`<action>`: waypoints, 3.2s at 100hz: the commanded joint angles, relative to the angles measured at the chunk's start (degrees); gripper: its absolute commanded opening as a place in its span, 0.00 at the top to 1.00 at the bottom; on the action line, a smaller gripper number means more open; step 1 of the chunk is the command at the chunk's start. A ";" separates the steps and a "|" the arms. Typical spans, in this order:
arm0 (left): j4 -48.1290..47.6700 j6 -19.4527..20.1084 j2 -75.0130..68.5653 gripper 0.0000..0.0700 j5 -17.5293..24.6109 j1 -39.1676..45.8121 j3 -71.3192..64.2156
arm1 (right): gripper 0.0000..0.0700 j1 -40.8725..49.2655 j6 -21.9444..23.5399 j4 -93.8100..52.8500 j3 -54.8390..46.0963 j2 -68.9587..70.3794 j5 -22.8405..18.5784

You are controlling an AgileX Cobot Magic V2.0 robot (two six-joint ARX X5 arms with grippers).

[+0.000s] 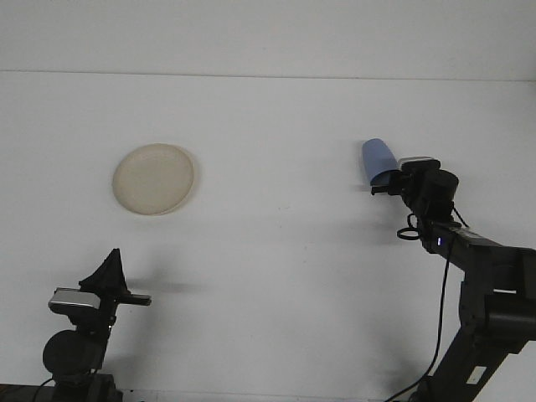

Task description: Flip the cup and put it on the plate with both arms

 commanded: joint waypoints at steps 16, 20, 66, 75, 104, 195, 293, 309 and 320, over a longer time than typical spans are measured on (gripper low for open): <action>0.79 -0.39 -0.07 0.98 -0.22 0.04 -1.11 | 1.00 0.13 -0.68 -1.97 0.87 -0.87 -0.70; 0.79 -0.39 -0.07 0.98 -0.22 0.04 -1.11 | 1.00 0.20 -0.63 -2.67 0.87 -2.12 -0.70; 0.79 -0.39 -0.07 0.98 -0.22 0.04 -1.11 | 1.00 8.13 2.32 -34.88 0.87 -33.57 9.40; 0.79 -0.39 -0.07 0.98 -0.22 0.04 -1.11 | 1.00 11.91 4.15 -42.05 0.87 -40.26 12.46; 0.81 -0.39 -0.07 0.98 -0.22 0.04 -1.11 | 1.00 26.45 13.55 -65.66 3.82 -51.89 18.10; 0.83 -0.39 -0.07 0.98 -0.22 0.04 -1.11 | 1.00 45.86 18.10 -109.53 42.18 -10.10 15.58; 0.81 -0.39 -0.07 0.98 -0.22 0.04 -1.11 | 1.00 47.54 13.97 -109.07 42.12 -0.09 14.51; 0.81 -0.39 -0.07 0.98 -0.22 0.04 -1.11 | 0.97 47.54 13.94 -109.02 42.12 0.35 14.53; 0.83 -0.39 -0.07 0.98 -0.22 0.04 -1.11 | 0.87 47.54 13.92 -108.91 42.12 0.35 14.51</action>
